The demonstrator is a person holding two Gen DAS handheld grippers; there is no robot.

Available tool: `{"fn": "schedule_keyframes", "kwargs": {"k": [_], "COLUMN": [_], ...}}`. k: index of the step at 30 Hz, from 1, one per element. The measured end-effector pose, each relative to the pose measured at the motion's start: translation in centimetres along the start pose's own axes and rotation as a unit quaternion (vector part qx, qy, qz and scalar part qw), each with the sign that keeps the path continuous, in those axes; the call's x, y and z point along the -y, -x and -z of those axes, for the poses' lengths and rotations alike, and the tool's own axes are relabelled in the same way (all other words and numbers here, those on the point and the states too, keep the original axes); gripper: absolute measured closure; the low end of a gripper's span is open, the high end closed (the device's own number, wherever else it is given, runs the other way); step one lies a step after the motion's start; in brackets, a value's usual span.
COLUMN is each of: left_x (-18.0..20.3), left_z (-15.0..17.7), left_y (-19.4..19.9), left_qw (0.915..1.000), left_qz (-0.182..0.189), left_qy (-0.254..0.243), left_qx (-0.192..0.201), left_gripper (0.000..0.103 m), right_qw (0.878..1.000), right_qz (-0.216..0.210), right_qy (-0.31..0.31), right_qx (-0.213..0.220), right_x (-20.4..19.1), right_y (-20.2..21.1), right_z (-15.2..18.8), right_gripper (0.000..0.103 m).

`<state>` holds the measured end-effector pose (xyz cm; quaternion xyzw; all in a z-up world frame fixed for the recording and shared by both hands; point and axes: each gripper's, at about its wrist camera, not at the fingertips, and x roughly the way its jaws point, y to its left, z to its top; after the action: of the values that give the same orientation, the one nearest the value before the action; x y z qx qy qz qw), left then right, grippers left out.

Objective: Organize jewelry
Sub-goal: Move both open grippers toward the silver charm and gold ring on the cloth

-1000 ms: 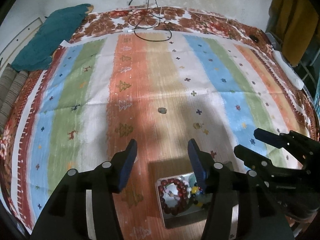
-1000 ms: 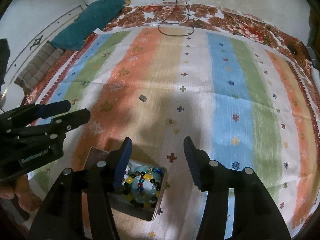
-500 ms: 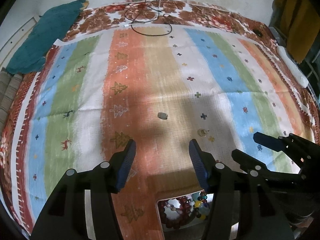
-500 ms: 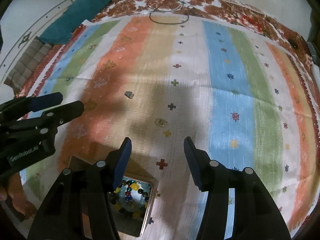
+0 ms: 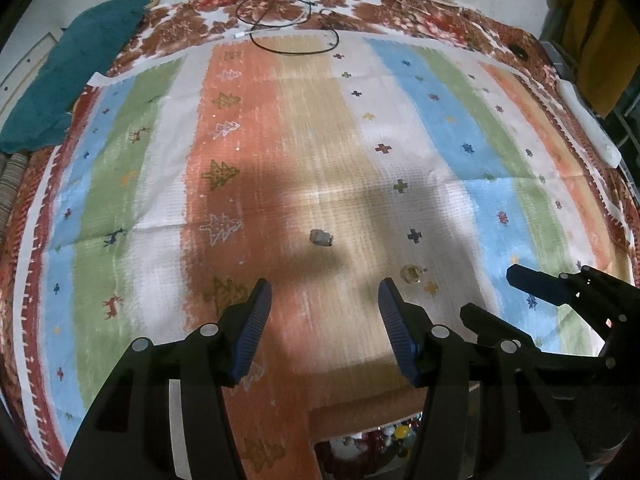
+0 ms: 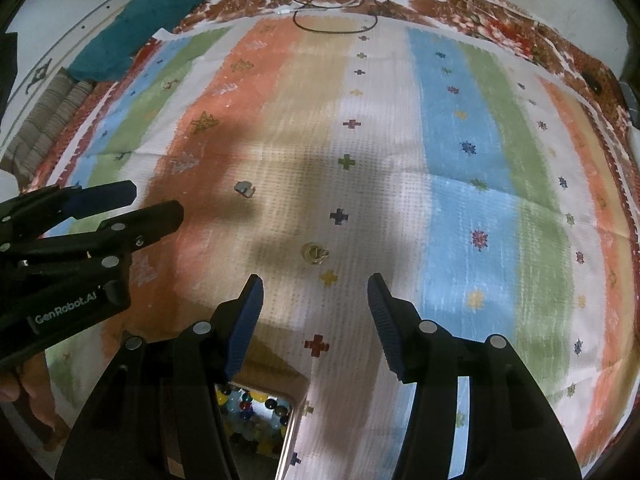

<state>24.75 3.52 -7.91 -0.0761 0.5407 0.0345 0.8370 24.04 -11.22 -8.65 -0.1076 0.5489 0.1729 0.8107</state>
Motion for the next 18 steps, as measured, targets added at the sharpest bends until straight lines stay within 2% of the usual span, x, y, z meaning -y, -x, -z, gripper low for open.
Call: {"fn": "schedule_keyframes", "kwargs": {"k": [18], "left_x": [-0.8], "left_z": [-2.6], "left_y": [-4.6], "left_qw": [0.9991], "left_qz": [-0.001], "left_qy": [-0.012], "left_qx": [-0.041], "left_gripper": [0.048], "right_qw": [0.999], "right_qz": [0.001], "right_qy": [0.007], "right_qx": [-0.035], "right_x": [0.2], "right_y": [-4.1], "right_z": [-1.4], "right_gripper": [0.049]}}
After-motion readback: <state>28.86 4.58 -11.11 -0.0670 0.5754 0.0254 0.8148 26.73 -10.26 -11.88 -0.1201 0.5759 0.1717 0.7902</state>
